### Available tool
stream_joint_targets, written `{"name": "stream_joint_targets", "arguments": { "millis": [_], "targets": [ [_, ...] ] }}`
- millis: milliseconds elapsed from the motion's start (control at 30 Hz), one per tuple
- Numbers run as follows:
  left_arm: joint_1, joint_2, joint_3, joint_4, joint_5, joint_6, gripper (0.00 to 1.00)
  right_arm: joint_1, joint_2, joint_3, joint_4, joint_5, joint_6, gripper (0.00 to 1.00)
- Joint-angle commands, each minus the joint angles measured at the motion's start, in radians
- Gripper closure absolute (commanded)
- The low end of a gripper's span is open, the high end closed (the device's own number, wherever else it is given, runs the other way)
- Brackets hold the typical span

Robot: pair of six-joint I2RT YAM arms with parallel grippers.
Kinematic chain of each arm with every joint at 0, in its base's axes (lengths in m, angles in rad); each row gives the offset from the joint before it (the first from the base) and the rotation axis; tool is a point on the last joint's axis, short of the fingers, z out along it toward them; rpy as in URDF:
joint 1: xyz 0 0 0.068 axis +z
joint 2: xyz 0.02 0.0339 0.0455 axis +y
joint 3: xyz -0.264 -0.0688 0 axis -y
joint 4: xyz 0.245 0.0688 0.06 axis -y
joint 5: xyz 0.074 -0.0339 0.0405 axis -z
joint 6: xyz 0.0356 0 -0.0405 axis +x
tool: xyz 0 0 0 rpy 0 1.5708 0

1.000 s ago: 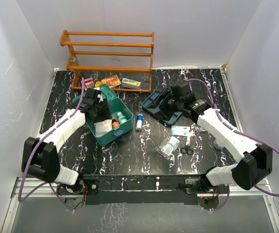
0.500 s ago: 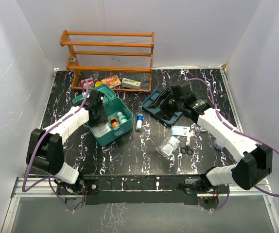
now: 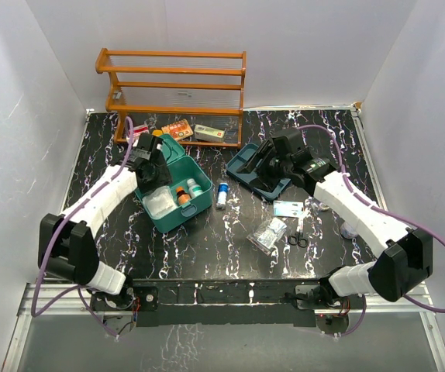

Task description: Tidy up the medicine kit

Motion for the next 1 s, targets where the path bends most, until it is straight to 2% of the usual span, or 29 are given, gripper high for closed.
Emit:
{"name": "stream_joint_targets", "arguments": {
  "millis": [0,300,467,533,700,967],
  "targets": [
    [0.004,-0.095,0.078,-0.042,0.023,0.047,0.47,-0.011,-0.035,0.031,-0.025,0.078,-0.025,0.45],
    [0.005,-0.272,0.086,0.041,0.085,0.199,0.38,-0.03,-0.137,-0.08,-0.113,0.297,-0.063,0.43],
    [0.005,-0.396,0.015,0.096,0.098,0.249,0.24,-0.034,-0.187,-0.193,-0.141,0.409,-0.094,0.41],
    [0.004,-0.432,-0.005,0.091,0.101,0.258,0.2,-0.036,-0.191,-0.238,-0.156,0.415,-0.115,0.41],
    [0.006,-0.498,-0.052,0.064,0.085,0.249,0.02,-0.038,-0.173,-0.352,-0.167,0.393,-0.12,0.42],
    [0.004,-0.561,-0.127,0.116,0.244,0.219,0.01,-0.038,-0.178,-0.486,-0.074,0.347,-0.149,0.48]
  ]
}}
